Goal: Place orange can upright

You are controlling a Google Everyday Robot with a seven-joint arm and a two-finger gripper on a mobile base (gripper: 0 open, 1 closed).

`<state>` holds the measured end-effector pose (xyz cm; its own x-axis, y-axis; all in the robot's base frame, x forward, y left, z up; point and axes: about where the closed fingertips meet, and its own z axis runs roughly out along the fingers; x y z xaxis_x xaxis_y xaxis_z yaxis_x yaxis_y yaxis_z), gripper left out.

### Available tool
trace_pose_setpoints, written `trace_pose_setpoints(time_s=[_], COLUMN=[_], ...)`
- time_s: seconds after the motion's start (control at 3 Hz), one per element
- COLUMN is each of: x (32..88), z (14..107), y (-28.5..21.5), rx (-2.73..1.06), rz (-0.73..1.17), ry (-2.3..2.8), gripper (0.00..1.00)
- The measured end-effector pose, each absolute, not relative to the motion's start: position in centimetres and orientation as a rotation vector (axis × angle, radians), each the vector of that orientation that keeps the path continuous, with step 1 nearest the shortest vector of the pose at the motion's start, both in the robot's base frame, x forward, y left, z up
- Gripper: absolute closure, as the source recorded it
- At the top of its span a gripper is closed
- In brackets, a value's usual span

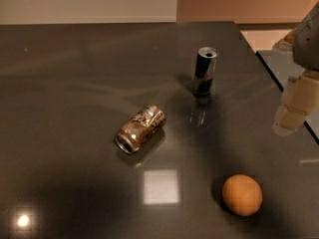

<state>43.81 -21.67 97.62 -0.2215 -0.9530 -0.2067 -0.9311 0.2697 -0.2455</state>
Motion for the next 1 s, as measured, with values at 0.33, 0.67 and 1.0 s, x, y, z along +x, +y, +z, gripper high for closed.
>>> trace_pose_setpoints(time_s=[0.33, 0.67, 1.0], x=[43.8, 44.1, 44.4], z=[97.6, 98.1, 98.4], y=[-21.7, -19.7, -18.1], rx=[-1.725, -1.808, -1.871], rz=[-0.099, -0.065, -0.038], ry=[2.232, 2.145, 2.076], gripper=[0.00, 0.00, 0.00])
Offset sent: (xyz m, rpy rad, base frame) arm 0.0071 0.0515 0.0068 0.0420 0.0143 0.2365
